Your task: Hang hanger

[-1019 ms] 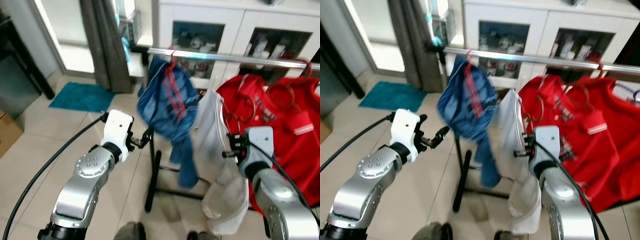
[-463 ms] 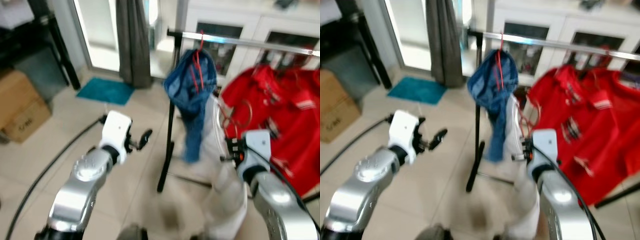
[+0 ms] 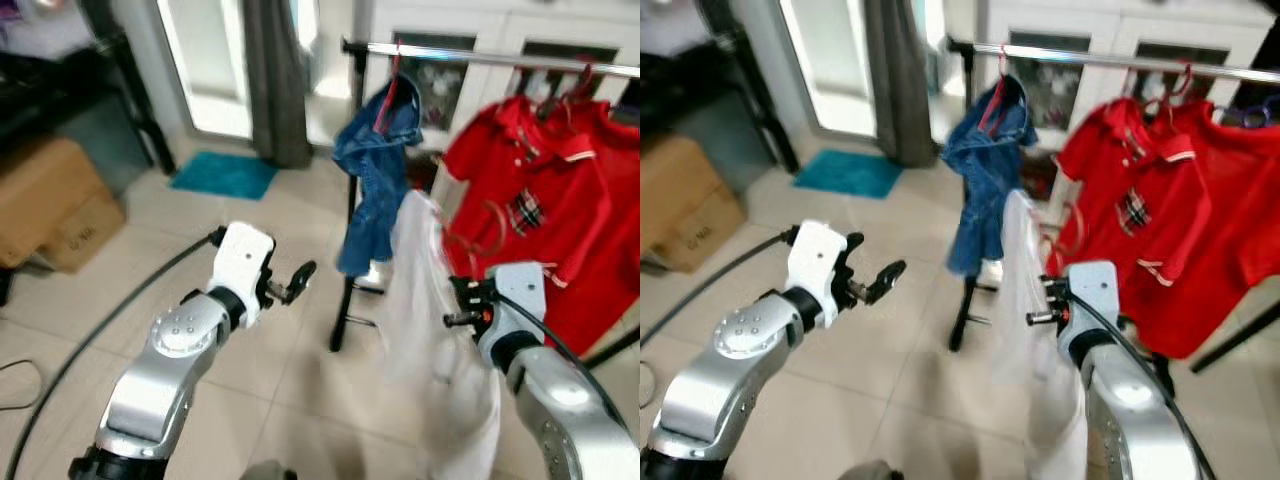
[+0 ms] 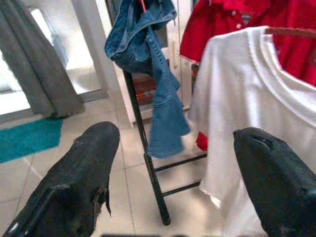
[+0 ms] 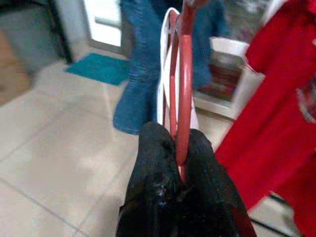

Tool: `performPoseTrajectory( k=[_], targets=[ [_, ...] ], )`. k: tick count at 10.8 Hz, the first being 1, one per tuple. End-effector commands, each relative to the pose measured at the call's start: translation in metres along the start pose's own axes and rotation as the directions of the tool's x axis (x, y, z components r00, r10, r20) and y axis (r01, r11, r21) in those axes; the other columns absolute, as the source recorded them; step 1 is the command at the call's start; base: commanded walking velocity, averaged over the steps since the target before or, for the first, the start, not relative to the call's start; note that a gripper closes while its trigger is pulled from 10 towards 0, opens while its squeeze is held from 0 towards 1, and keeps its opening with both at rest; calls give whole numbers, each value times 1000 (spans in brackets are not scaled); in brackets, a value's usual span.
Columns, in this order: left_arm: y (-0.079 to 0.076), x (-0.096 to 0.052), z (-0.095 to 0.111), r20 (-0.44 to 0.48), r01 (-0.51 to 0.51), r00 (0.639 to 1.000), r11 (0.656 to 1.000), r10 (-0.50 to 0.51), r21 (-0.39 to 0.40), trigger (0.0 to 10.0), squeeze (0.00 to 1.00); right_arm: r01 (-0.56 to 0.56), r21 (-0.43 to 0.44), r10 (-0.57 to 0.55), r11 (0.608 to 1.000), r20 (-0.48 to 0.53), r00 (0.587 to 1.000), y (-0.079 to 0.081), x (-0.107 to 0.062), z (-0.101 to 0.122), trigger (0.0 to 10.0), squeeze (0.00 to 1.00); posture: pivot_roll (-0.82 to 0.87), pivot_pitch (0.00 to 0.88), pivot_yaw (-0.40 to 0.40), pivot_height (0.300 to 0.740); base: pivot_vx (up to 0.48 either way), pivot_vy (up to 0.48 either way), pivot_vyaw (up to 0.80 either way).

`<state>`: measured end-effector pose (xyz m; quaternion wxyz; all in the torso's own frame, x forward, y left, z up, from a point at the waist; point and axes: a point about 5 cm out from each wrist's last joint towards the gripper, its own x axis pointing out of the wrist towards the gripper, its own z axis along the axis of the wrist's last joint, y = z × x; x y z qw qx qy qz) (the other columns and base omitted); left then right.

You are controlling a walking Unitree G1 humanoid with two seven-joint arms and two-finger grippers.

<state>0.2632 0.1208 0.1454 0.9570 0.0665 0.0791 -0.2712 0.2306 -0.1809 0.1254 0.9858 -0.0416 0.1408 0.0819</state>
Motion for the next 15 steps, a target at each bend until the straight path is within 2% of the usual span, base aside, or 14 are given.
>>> performPoseTrajectory(
  k=[1,2,3,5,6,7,9,11,14,15],
  targets=[
    [2,3,4,2,16,1000,1000,-16,13,10000,0,-35,-4,35,999,67,997,0,-1,13,0,0,4,31,65,740,0,0,0],
    [4,8,4,-5,30,1000,999,-30,41,10000,0,-94,-20,95,995,92,991,-4,-3,20,0,0,-3,27,64,740,0,0,0],
    [3,12,7,8,53,999,998,-54,38,10000,1000,-144,-35,147,989,110,983,-4,-3,25,0,0,-2,26,61,740,0,0,0],
    [1,26,17,37,95,995,995,-96,12,10000,1000,-310,-67,317,948,164,934,11,-2,42,0,0,-1,26,48,740,0,0,0],
    [1,35,19,50,107,993,992,-105,-59,10000,1000,-349,-72,357,934,191,914,17,-2,49,0,0,1,29,45,740,0,0,0],
    [-4,44,22,62,153,987,982,-147,-108,10000,0,-387,-77,394,919,212,894,25,-2,55,0,0,0,33,46,740,0,0,0],
    [-9,54,28,84,209,977,964,-197,-162,10000,0,-414,-74,420,907,236,877,31,-4,61,0,0,-5,32,51,740,0,0,0],
    [-3,65,27,70,136,989,983,-128,-124,10000,0,-448,-70,451,891,253,856,37,-9,64,0,0,-14,29,51,740,0,0,0],
    [7,69,30,106,67,993,987,-52,-145,10000,0,-471,-78,475,879,251,844,42,-10,65,0,0,-15,35,46,740,0,0,0],
    [8,70,32,125,70,991,987,-51,-146,7490,0,-475,-80,479,876,250,841,43,-10,65,0,0,-15,35,46,740,0,0,0]
  ],
)
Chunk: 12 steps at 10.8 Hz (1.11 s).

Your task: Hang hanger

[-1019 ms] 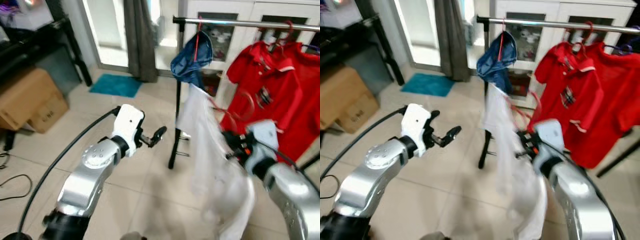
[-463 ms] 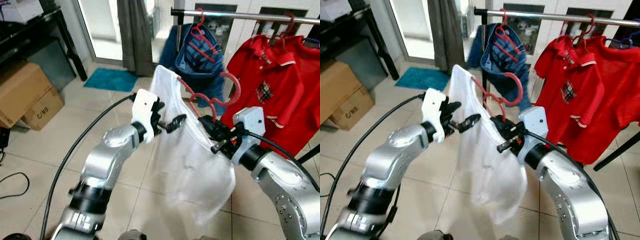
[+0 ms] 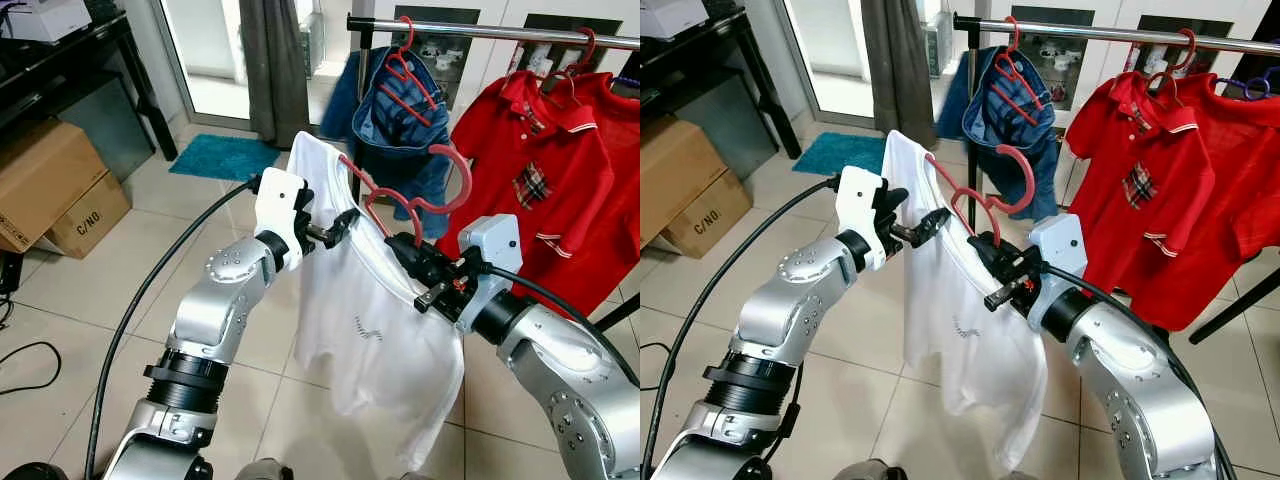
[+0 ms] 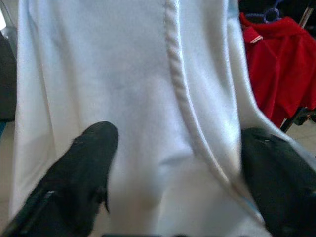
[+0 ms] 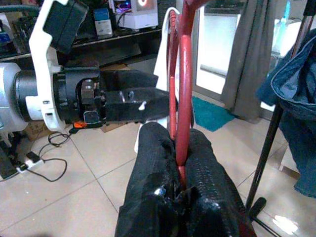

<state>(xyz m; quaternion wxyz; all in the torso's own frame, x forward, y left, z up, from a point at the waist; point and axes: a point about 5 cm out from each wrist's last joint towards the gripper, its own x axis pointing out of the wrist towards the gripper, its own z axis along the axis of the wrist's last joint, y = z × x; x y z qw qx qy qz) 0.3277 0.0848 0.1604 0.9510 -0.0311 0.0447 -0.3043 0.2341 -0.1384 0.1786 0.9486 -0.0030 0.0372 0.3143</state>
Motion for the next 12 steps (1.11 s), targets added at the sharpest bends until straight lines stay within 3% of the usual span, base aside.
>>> performPoseTrajectory(
  k=[1,12],
  targets=[
    [1,2,6,39,12,999,1000,-12,-4,0,0,-37,-15,37,999,38,999,7,1,9,0,0,-14,33,53,740,0,0,0],
    [1,2,7,70,37,997,999,-37,5,0,0,-2,-12,3,1000,27,1000,4,1,5,0,0,-8,32,62,740,0,0,0]
  ],
)
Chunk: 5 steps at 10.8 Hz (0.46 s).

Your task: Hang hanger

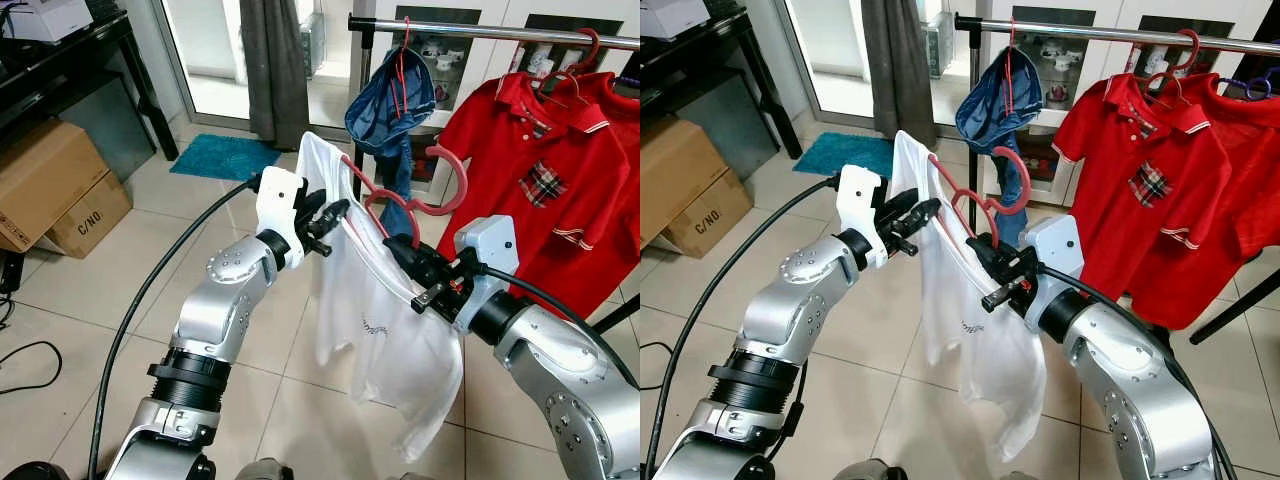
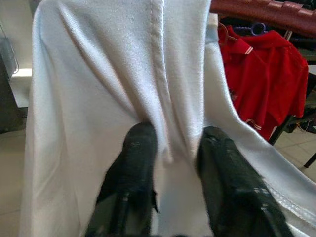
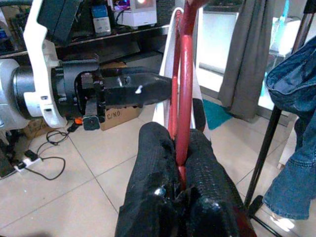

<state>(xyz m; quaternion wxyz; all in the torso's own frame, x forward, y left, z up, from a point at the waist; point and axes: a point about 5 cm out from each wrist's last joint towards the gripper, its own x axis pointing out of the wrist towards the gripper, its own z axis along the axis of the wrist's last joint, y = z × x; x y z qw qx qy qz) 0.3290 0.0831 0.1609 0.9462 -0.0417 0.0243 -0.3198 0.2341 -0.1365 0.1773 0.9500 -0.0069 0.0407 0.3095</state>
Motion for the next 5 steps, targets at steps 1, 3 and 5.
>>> performPoseTrajectory(
  k=[1,3,5],
  targets=[
    [2,0,6,28,6,1000,1000,-6,12,0,0,0,-12,0,1000,25,1000,1,0,5,0,0,-10,28,65,740,0,0,0],
    [3,-2,7,30,8,1000,1000,-8,12,0,0,14,-16,-14,1000,18,1000,-1,0,4,0,0,-9,21,67,740,0,0,0],
    [5,-6,8,37,8,999,1000,-8,14,0,0,22,-31,-23,999,-20,1000,-3,0,-1,0,0,-8,13,69,740,0,0,0]
  ],
)
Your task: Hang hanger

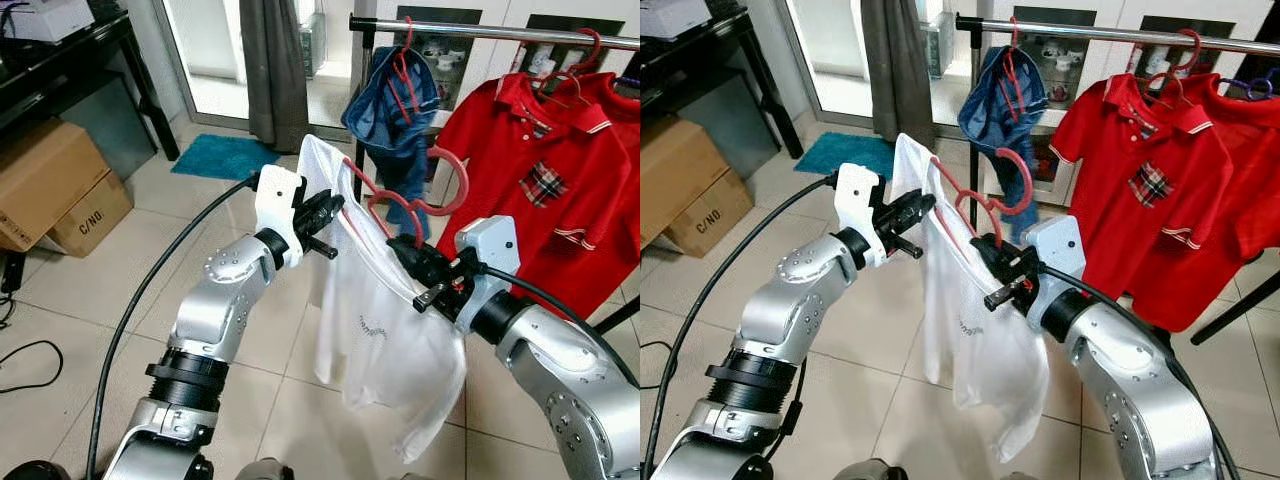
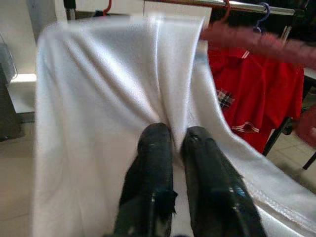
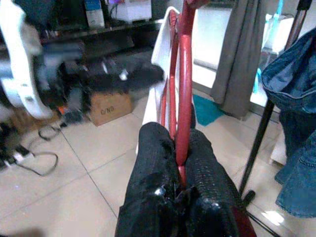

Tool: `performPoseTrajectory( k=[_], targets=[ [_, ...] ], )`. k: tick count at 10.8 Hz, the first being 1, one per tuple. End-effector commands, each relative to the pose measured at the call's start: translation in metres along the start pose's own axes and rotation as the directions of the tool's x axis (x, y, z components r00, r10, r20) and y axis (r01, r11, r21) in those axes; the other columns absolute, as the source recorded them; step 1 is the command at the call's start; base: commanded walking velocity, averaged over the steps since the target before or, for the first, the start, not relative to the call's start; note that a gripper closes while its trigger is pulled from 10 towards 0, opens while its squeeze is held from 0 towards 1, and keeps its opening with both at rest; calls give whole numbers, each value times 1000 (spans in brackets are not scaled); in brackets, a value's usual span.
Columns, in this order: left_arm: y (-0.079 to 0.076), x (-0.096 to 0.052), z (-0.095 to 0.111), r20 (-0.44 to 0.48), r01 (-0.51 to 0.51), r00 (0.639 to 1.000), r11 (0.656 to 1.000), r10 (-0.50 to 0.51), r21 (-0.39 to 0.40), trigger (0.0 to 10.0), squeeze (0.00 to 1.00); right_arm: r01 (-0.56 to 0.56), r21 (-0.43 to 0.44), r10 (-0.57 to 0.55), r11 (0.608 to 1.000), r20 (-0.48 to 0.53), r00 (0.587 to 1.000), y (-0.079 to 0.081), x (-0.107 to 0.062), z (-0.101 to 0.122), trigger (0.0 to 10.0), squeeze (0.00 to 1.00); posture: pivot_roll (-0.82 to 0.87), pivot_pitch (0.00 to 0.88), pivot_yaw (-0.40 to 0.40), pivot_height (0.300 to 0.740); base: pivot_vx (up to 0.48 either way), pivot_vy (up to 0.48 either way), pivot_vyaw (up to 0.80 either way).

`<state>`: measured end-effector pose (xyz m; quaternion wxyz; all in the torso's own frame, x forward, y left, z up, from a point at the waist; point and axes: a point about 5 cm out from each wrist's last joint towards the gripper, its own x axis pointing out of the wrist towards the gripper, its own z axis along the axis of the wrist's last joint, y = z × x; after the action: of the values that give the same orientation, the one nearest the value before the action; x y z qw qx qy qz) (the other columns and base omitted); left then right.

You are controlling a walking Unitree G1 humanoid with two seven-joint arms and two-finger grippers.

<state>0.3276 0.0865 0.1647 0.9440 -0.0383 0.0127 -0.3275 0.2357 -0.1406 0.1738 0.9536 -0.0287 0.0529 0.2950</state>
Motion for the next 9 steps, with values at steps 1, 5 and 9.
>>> performPoseTrajectory(
  k=[1,5,9],
  targets=[
    [5,-6,5,23,-9,1000,1000,9,5,0,0,12,-7,-12,1000,-35,999,-1,0,-5,0,0,-8,13,69,740,0,0,0],
    [44,-26,31,81,-232,971,968,225,95,0,0,-146,-108,112,983,-270,956,0,-22,-41,0,0,7,6,63,740,0,0,0],
    [53,-30,30,10,-192,981,972,193,139,0,0,-152,-101,129,983,-199,971,-5,-24,-29,0,0,9,7,70,740,0,0,0]
  ],
)
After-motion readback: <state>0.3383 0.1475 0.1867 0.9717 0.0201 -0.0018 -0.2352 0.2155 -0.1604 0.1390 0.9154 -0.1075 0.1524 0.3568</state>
